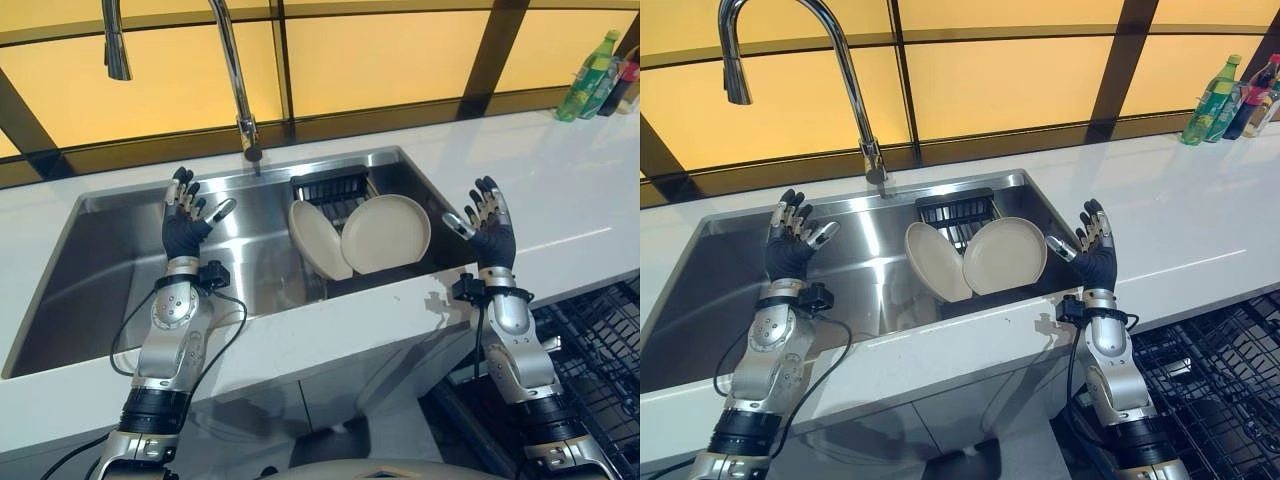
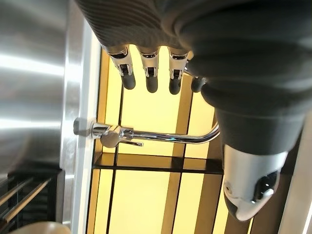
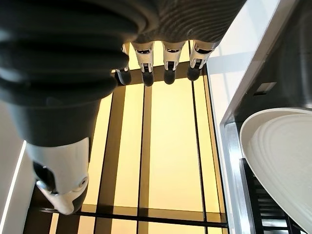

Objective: Pick up plates and place into dishwasher.

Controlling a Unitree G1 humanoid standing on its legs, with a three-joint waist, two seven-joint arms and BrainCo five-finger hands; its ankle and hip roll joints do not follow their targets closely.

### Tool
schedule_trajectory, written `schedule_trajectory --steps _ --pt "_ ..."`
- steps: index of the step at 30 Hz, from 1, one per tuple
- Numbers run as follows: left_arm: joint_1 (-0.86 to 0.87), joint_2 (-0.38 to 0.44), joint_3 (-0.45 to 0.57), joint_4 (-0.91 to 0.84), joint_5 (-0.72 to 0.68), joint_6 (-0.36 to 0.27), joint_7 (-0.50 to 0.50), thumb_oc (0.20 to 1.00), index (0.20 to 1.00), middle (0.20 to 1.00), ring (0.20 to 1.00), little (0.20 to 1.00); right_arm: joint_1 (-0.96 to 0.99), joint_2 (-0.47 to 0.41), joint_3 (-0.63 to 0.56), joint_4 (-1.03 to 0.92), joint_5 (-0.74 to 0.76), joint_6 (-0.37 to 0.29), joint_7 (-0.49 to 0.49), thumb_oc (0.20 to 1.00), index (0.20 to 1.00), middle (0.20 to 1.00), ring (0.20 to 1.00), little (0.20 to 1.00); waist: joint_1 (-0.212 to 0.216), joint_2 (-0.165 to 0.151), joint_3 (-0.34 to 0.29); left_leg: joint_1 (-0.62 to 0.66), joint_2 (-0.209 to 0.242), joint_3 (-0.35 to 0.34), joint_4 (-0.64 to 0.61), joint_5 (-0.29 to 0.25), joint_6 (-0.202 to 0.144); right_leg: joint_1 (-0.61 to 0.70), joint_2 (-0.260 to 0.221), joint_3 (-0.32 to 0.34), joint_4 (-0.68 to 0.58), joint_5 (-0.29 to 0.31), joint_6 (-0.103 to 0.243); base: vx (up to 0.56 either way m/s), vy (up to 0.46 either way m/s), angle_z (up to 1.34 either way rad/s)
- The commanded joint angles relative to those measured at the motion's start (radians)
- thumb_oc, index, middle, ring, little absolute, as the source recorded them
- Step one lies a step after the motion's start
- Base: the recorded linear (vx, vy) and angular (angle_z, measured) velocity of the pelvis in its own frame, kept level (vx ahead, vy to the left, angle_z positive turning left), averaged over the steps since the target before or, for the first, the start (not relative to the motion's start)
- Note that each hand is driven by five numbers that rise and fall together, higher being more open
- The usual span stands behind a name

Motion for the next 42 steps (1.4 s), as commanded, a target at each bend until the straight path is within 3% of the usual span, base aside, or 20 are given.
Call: schedule_trajectory --steps 1,11,19,29,37,42 --pt "-0.077 0.14 0.03 0.032 0.213 -0.085 0.04 1.0 1.0 1.0 1.0 1.0 -0.037 -0.05 -0.05 -0.065 0.008 -0.029 0.011 1.0 1.0 1.0 1.0 1.0 0.007 0.007 -0.05 -0.028 -0.026 0.046 0.039 -0.07 0.058 -0.053 -0.007 -0.072 0.09 -0.066 -0.004 0.09 0.04 -0.01" --pt "-0.132 0.448 0.028 0.202 0.696 -0.164 0.169 1.0 1.0 1.0 1.0 1.0 -0.02 -0.112 -0.054 -0.064 0.055 -0.009 0.024 1.0 1.0 1.0 1.0 1.0 -0.023 0.029 -0.061 -0.004 -0.034 0.08 0.023 -0.082 0.057 -0.05 -0.023 -0.057 0.082 -0.065 0.017 0.05 0.041 -0.03" --pt "-0.122 0.587 -0.046 0.265 0.959 -0.238 0.261 1.0 1.0 1.0 1.0 1.0 0.004 -0.14 -0.054 -0.063 0.075 -0.006 0.036 1.0 1.0 1.0 1.0 1.0 -0.048 0.042 -0.057 0.0 -0.042 0.102 0.021 -0.085 0.063 -0.061 -0.034 -0.035 0.081 -0.051 0.031 0.06 0.032 -0.02" --pt "-0.17 0.668 -0.214 0.295 1.164 -0.269 0.382 1.0 1.0 1.0 1.0 1.0 0.025 -0.163 -0.032 -0.053 0.096 -0.008 0.042 1.0 1.0 1.0 1.0 1.0 -0.081 0.053 -0.035 -0.006 -0.058 0.114 0.015 -0.088 0.075 -0.083 -0.044 -0.007 0.083 -0.036 0.046 0.07 0.031 -0.1" --pt "-0.246 0.697 -0.37 0.32 1.249 -0.268 0.448 1.0 1.0 1.0 1.0 1.0 0.007 -0.194 -0.004 -0.029 0.113 -0.016 0.032 1.0 1.0 1.0 1.0 1.0 -0.106 0.065 0.005 -0.025 -0.077 0.125 0.011 -0.088 0.086 -0.121 -0.057 0.013 0.098 -0.025 0.056 0.03 0.059 -0.08" --pt "-0.278 0.711 -0.411 0.329 1.3 -0.265 0.533 1.0 1.0 1.0 1.0 1.0 0.0 -0.204 0.002 -0.029 0.114 -0.014 0.032 1.0 1.0 1.0 1.0 1.0 -0.118 0.07 0.025 -0.031 -0.084 0.14 0.01 -0.088 0.092 -0.14 -0.062 0.023 0.111 -0.024 0.06 0.02 0.069 -0.04"
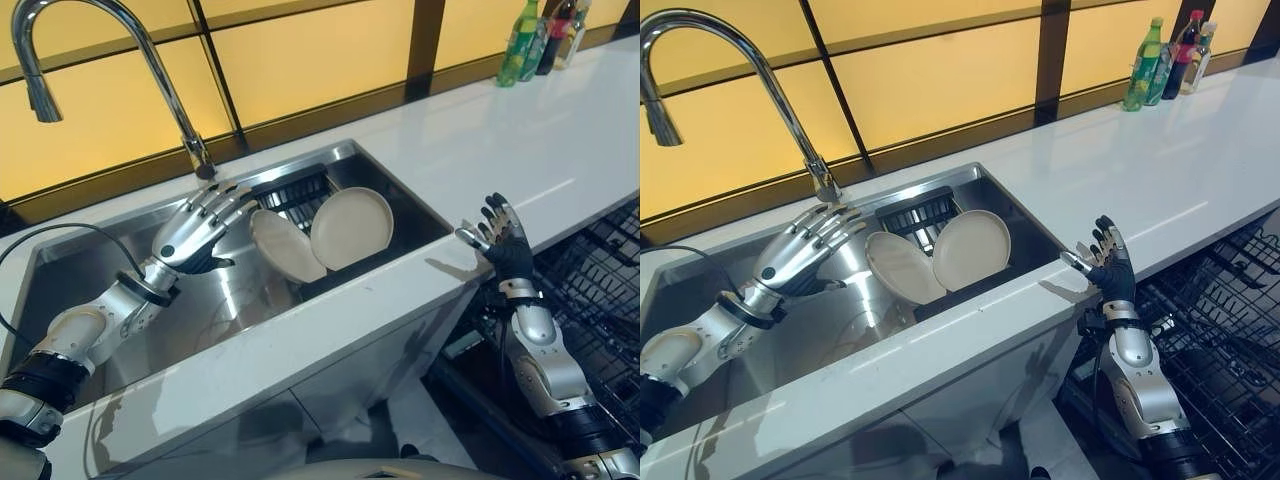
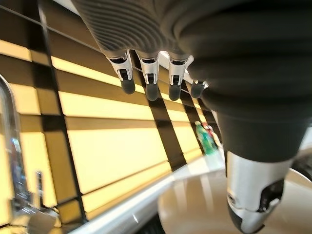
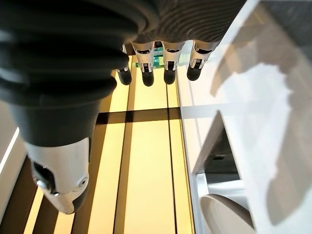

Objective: Pick up plates and place into dishwasher.

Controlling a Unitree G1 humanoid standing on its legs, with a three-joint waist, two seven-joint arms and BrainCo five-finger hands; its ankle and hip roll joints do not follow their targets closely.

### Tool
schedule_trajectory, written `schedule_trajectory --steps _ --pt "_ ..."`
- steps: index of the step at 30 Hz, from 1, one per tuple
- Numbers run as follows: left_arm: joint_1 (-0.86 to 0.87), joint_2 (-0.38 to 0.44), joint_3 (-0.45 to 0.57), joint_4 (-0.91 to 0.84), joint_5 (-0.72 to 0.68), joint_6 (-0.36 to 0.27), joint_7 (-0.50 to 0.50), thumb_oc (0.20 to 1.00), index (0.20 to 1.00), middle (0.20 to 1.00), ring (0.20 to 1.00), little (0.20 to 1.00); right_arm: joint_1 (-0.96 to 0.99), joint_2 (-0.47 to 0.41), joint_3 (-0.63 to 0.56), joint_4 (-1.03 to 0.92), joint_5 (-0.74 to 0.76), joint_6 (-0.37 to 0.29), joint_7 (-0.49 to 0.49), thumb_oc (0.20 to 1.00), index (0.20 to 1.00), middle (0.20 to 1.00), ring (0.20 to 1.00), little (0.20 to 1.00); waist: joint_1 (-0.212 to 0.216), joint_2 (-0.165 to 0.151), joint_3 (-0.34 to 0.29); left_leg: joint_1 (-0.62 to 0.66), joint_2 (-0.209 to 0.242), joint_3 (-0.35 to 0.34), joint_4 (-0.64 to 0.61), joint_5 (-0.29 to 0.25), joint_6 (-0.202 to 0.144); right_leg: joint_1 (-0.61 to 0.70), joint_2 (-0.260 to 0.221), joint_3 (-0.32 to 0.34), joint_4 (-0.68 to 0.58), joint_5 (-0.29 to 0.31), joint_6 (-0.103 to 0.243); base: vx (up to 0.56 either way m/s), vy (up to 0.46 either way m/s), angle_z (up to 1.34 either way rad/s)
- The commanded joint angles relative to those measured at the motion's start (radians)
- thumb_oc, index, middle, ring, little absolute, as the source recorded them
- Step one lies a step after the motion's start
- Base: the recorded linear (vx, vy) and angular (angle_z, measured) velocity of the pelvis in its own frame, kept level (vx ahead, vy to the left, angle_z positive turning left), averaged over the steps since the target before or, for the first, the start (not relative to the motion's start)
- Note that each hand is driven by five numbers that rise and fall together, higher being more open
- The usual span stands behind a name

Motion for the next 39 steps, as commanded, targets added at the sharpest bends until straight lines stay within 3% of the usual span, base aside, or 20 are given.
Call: schedule_trajectory --steps 1,13,23,25,26,28,29,39 --pt "-0.141 0.08 0.004 0.033 0.057 0.015 0.104 1.0 1.0 1.0 1.0 1.0 -0.073 -0.049 -0.002 -0.031 0.02 -0.042 0.005 1.0 1.0 1.0 1.0 1.0 -0.007 -0.002 0.027 -0.014 -0.061 0.032 0.015 -0.087 0.082 -0.073 -0.038 -0.04 0.114 -0.054 0.045 0.04 0.063 -0.05" --pt "-0.25 0.057 -0.136 0.11 0.098 0.089 0.119 1.0 1.0 1.0 1.0 1.0 -0.114 -0.088 0.015 -0.029 0.04 -0.028 -0.007 1.0 1.0 1.0 1.0 1.0 -0.042 0.0 0.076 -0.031 -0.072 0.047 0.022 -0.086 0.09 -0.118 -0.041 0.005 0.149 -0.055 0.051 0.02 0.038 -0.09" --pt "-0.274 0.046 -0.183 0.149 0.093 0.08 0.036 1.0 1.0 1.0 1.0 1.0 -0.118 -0.096 0.011 -0.032 0.037 -0.027 0.003 1.0 1.0 1.0 1.0 1.0 -0.061 0.006 0.101 -0.022 -0.08 0.06 0.022 -0.089 0.093 -0.125 -0.046 0.024 0.156 -0.052 0.056 0.02 0.019 -0.06" --pt "-0.272 0.047 -0.187 0.159 0.09 0.072 0.023 0.887 0.887 0.887 0.887 0.887 -0.113 -0.098 0.011 -0.031 0.037 -0.027 0.008 1.0 1.0 1.0 1.0 1.0 -0.064 0.009 0.102 -0.019 -0.081 0.062 0.023 -0.089 0.092 -0.123 -0.047 0.025 0.158 -0.053 0.056 0.06 0.019 -0.04" --pt "-0.271 0.047 -0.188 0.161 0.089 0.074 0.02 0.743 0.743 0.743 0.743 0.743 -0.113 -0.1 0.011 -0.032 0.038 -0.025 0.008 1.0 1.0 1.0 1.0 1.0 -0.064 0.01 0.102 -0.018 -0.081 0.061 0.023 -0.089 0.092 -0.123 -0.047 0.025 0.158 -0.053 0.056 0.04 0.018 -0.04" --pt "-0.26 0.045 -0.185 0.161 0.09 0.075 0.016 0.316 0.316 0.316 0.316 0.316 -0.113 -0.104 0.009 -0.035 0.038 -0.021 0.009 1.0 1.0 1.0 1.0 1.0 -0.063 0.014 0.104 -0.017 -0.082 0.059 0.024 -0.09 0.092 -0.121 -0.048 0.025 0.159 -0.056 0.055 0.03 0.024 -0.04" --pt "-0.258 0.045 -0.183 0.16 0.09 0.073 0.012 0.2 0.2 0.2 0.2 0.2 -0.116 -0.105 0.009 -0.035 0.038 -0.019 0.01 1.0 1.0 1.0 1.0 1.0 -0.062 0.015 0.105 -0.016 -0.083 0.057 0.024 -0.09 0.092 -0.119 -0.049 0.026 0.159 -0.056 0.055 0.03 0.026 -0.03" --pt "-0.215 0.07 -0.139 0.159 0.107 0.058 0.024 0.2 0.2 0.2 0.2 0.2 -0.1 -0.107 0.003 -0.034 0.047 -0.016 0.023 1.0 1.0 1.0 1.0 1.0 -0.043 0.012 0.091 0.001 -0.08 0.043 0.023 -0.095 0.089 -0.09 -0.049 0.004 0.149 -0.062 0.05 0.02 -0.006 -0.02"
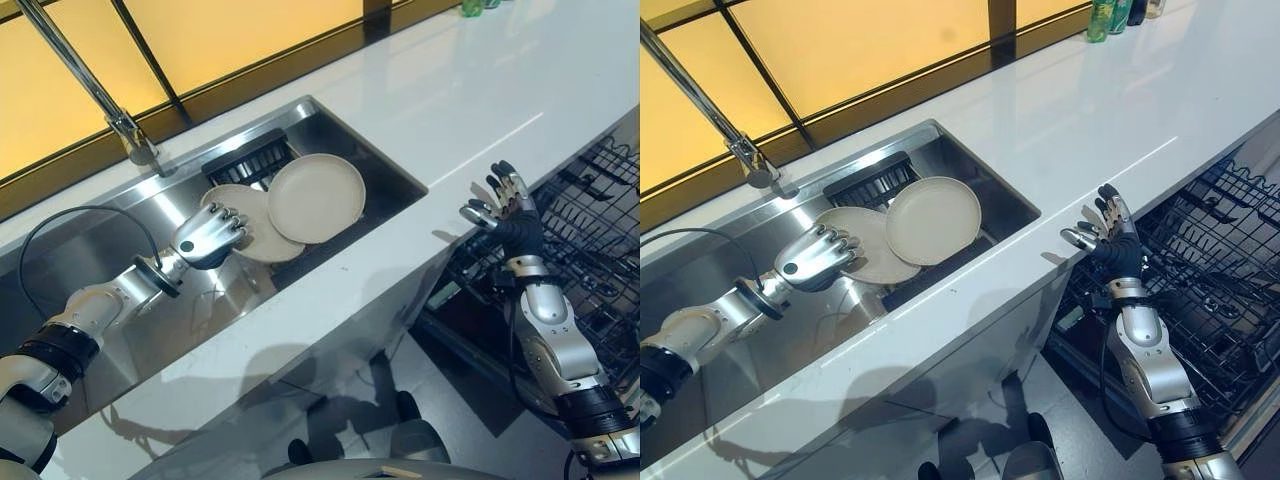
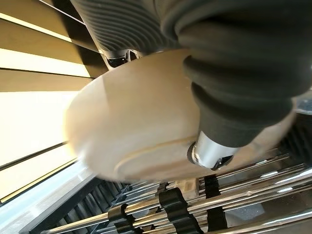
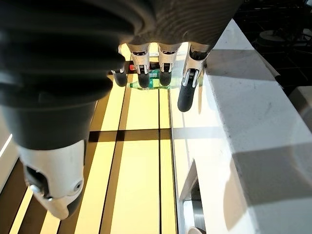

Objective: Pick up plates and place into dishwasher.

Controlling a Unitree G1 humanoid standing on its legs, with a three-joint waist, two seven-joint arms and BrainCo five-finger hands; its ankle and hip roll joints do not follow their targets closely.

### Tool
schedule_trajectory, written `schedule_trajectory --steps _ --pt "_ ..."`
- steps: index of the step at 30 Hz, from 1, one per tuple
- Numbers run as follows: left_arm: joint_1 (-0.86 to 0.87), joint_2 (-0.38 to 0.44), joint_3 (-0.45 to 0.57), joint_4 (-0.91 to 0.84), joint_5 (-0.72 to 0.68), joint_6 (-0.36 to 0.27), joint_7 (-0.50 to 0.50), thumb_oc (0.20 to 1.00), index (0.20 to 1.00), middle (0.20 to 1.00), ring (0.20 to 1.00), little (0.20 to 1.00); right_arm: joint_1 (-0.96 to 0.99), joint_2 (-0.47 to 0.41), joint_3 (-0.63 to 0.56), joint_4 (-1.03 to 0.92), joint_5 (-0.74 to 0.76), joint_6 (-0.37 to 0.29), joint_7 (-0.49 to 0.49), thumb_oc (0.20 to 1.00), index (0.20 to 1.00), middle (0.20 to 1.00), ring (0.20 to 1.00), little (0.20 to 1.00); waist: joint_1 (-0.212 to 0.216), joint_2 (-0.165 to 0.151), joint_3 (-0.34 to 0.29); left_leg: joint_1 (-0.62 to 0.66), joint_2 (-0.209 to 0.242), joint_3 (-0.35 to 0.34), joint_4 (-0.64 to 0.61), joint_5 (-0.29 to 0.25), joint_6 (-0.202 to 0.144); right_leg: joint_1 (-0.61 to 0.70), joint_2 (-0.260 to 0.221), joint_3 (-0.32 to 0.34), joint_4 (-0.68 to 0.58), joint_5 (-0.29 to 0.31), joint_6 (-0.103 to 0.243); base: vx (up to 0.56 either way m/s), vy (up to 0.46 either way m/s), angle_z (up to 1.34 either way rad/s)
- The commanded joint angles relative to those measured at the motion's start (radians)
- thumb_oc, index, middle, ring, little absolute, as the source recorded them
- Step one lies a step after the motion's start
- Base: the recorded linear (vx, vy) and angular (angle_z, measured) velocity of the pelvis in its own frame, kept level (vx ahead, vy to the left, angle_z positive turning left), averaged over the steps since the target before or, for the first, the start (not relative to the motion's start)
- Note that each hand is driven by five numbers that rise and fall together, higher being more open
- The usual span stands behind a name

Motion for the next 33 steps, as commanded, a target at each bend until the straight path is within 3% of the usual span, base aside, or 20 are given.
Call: schedule_trajectory --steps 1,10,18,26,30,33 --pt "-0.036 0.058 0.067 0.035 -0.014 0.018 0.043 0.2 0.2 0.2 0.2 0.2 -0.012 -0.037 0.003 -0.008 0.032 -0.012 0.014 1.0 1.0 1.0 1.0 1.0 0.014 -0.004 -0.041 -0.014 -0.067 -0.031 0.023 -0.094 0.08 -0.053 -0.04 -0.041 0.147 -0.096 0.042 0.0 0.0 0.0" --pt "0.025 0.115 0.156 0.038 0.021 0.036 0.045 0.2 0.2 0.2 0.2 0.2 0.007 -0.036 -0.001 -0.003 0.041 -0.015 0.019 1.0 1.0 1.0 1.0 1.0 0.041 -0.001 -0.061 -0.004 -0.059 -0.049 0.021 -0.093 0.072 -0.025 -0.041 -0.072 0.131 -0.098 0.039 0.0 -0.024 0.02" --pt "0.081 0.217 0.194 0.003 0.074 -0.07 -0.074 0.2 0.2 0.2 0.2 0.2 0.019 -0.061 -0.02 -0.001 0.066 -0.017 0.028 1.0 1.0 1.0 1.0 1.0 0.058 0.012 -0.072 0.0 -0.057 -0.065 0.024 -0.094 0.066 -0.007 -0.045 -0.093 0.122 -0.101 0.041 0.0 -0.008 0.02" --pt "0.149 0.289 0.2 -0.045 0.047 -0.185 -0.264 0.2 0.2 0.2 0.2 0.2 0.019 -0.093 -0.029 0.006 0.076 -0.02 0.02 1.0 1.0 1.0 1.0 1.0 0.07 0.034 -0.069 -0.007 -0.062 -0.088 0.026 -0.09 0.062 0.0 -0.049 -0.107 0.114 -0.102 0.042 -0.03 0.0 0.07" --pt "0.187 0.328 0.243 -0.069 -0.043 -0.156 -0.265 0.2 0.2 0.2 0.2 0.2 0.021 -0.113 -0.041 0.006 0.097 -0.031 0.021 1.0 1.0 1.0 1.0 1.0 0.076 0.038 -0.063 -0.013 -0.063 -0.102 0.024 -0.087 0.059 0.001 -0.046 -0.109 0.106 -0.099 0.04 -0.07 0.005 0.03" --pt "0.177 0.33 0.295 -0.097 -0.226 -0.093 -0.208 0.2 0.2 0.2 0.2 0.2 0.021 -0.115 -0.044 -0.021 0.074 -0.053 0.042 1.0 1.0 1.0 1.0 1.0 0.084 0.028 -0.066 -0.018 -0.062 -0.11 0.021 -0.086 0.059 0.008 -0.043 -0.119 0.091 -0.093 0.036 -0.08 -0.026 0.15"
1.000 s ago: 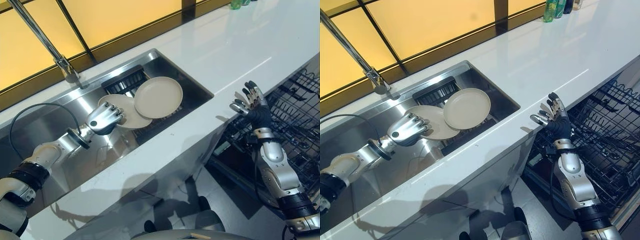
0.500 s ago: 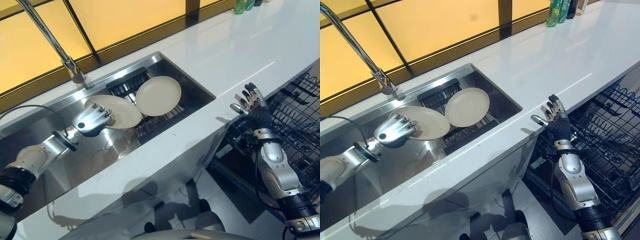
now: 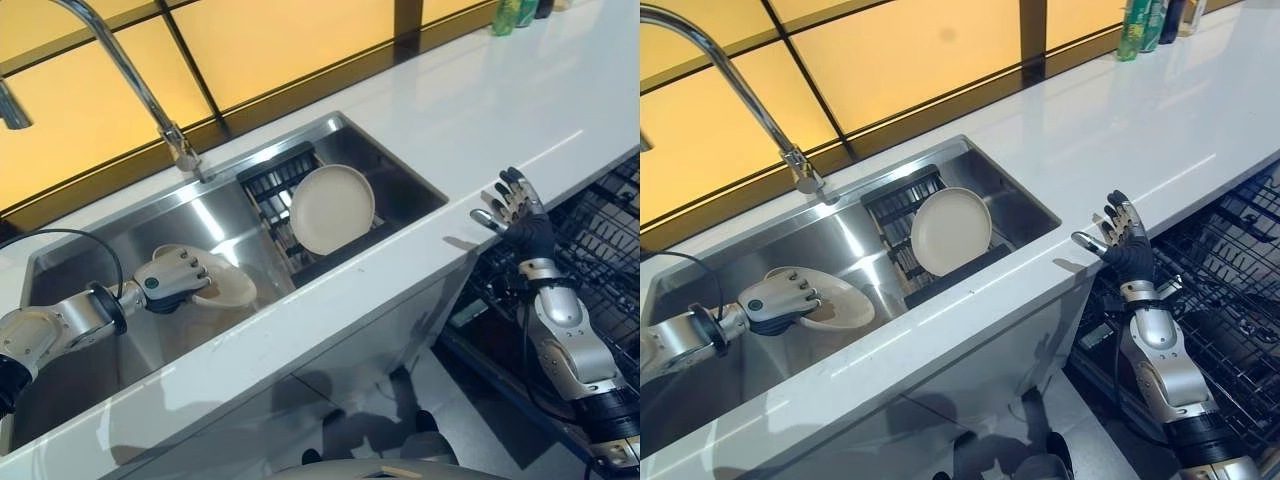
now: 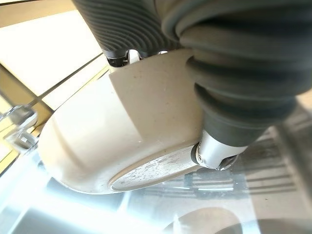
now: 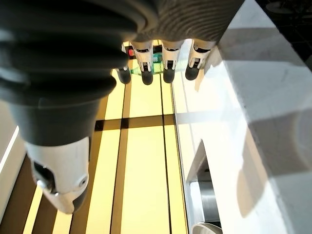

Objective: Pick up plates and place into dishwasher.

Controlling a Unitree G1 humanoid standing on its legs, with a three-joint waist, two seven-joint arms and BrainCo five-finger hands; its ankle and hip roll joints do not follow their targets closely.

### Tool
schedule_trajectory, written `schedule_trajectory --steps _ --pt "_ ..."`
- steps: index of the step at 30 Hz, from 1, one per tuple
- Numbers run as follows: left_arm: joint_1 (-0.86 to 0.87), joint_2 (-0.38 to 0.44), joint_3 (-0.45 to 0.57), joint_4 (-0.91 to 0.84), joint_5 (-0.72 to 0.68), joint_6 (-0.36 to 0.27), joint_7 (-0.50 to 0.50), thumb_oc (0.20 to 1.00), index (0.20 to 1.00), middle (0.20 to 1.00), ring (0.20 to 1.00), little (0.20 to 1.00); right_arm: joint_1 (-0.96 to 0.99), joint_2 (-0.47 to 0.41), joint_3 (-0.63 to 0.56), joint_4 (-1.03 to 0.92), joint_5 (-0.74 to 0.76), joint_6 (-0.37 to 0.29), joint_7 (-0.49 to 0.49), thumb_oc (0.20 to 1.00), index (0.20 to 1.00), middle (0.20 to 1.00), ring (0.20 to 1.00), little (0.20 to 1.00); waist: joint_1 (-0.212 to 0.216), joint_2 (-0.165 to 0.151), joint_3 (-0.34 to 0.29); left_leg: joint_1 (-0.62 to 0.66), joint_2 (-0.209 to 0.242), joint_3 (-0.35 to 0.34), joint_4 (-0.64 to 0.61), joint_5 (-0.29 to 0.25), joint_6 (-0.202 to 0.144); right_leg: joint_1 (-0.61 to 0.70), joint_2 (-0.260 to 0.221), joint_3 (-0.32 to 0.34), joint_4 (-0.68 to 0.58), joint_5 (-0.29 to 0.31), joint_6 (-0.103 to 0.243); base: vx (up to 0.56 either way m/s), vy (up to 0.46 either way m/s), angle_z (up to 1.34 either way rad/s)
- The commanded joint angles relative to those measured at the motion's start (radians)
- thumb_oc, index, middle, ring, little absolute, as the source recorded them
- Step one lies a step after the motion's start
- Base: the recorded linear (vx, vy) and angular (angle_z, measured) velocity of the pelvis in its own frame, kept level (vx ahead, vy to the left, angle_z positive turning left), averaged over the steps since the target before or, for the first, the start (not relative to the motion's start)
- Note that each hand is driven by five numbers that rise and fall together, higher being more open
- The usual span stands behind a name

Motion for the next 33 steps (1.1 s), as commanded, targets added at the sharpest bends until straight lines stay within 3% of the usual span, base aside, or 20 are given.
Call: schedule_trajectory --steps 1,4,7,13,18,21,25,33 --pt "-0.087 0.101 0.156 -0.009 -0.283 0.103 0.098 0.2 0.2 0.2 0.2 0.2 -0.022 -0.029 -0.014 -0.042 -0.024 -0.069 0.032 1.0 1.0 1.0 1.0 1.0 0.032 -0.027 -0.049 -0.033 -0.053 -0.042 0.022 -0.091 0.052 -0.037 -0.031 -0.04 0.089 -0.089 0.037 -0.08 -0.058 0.18" --pt "-0.146 0.021 0.205 0.015 -0.392 0.049 0.184 0.2 0.2 0.2 0.2 0.2 -0.066 -0.01 0.002 -0.069 -0.107 -0.102 0.052 1.0 1.0 1.0 1.0 1.0 0.049 -0.048 -0.064 -0.038 -0.045 -0.046 0.021 -0.089 0.051 -0.033 -0.026 -0.053 0.084 -0.089 0.032 -0.06 -0.065 0.1" --pt "-0.197 -0.078 0.243 -0.02 -0.386 0.009 0.232 0.2 0.2 0.2 0.2 0.2 -0.146 0.004 0.025 -0.09 -0.196 -0.11 0.053 1.0 1.0 1.0 1.0 1.0 0.071 -0.07 -0.084 -0.038 -0.038 -0.052 0.022 -0.091 0.048 -0.024 -0.019 -0.067 0.082 -0.095 0.026 -0.04 -0.06 0.05" --pt "-0.21 -0.191 0.318 -0.14 -0.454 -0.005 0.226 0.2 0.2 0.2 0.2 0.2 -0.212 -0.028 0.02 -0.17 -0.275 -0.123 0.132 1.0 1.0 1.0 1.0 1.0 0.093 -0.106 -0.123 -0.032 -0.024 -0.053 0.022 -0.094 0.044 -0.012 -0.006 -0.079 0.085 -0.107 0.022 -0.02 -0.055 0.06" --pt "-0.173 -0.222 0.389 -0.242 -0.544 -0.011 0.198 0.2 0.2 0.2 0.2 0.2 -0.205 -0.065 -0.008 -0.222 -0.28 -0.161 0.242 1.0 1.0 1.0 1.0 1.0 0.103 -0.127 -0.149 -0.028 -0.017 -0.057 0.021 -0.095 0.04 -0.005 0.001 -0.075 0.077 -0.105 0.022 -0.03 -0.05 0.04" --pt "-0.162 -0.275 0.408 -0.319 -0.636 -0.039 0.106 0.2 0.2 0.2 0.2 0.2 -0.223 -0.081 -0.004 -0.255 -0.287 -0.181 0.297 1.0 1.0 1.0 1.0 1.0 0.112 -0.138 -0.159 -0.028 -0.013 -0.06 0.021 -0.094 0.038 0.001 0.005 -0.078 0.071 -0.104 0.022 -0.04 -0.053 0.01" --pt "-0.177 -0.347 0.374 -0.425 -0.83 -0.073 -0.117 0.2 0.2 0.2 0.2 0.2 -0.278 -0.099 0.032 -0.298 -0.332 -0.191 0.365 1.0 1.0 1.0 1.0 1.0 0.124 -0.149 -0.166 -0.037 -0.009 -0.069 0.027 -0.083 0.035 -0.003 0.012 -0.082 0.075 -0.098 0.016 -0.07 -0.046 0.02" --pt "-0.255 -0.385 0.267 -0.53 -1.136 -0.087 -0.533 0.2 0.2 0.2 0.2 0.2 -0.377 -0.15 0.09 -0.347 -0.378 -0.184 0.411 1.0 1.0 1.0 1.0 1.0 0.126 -0.151 -0.176 -0.034 -0.011 -0.081 0.027 -0.087 0.035 0.003 0.021 -0.078 0.069 -0.099 0.013 -0.05 -0.02 0.01"
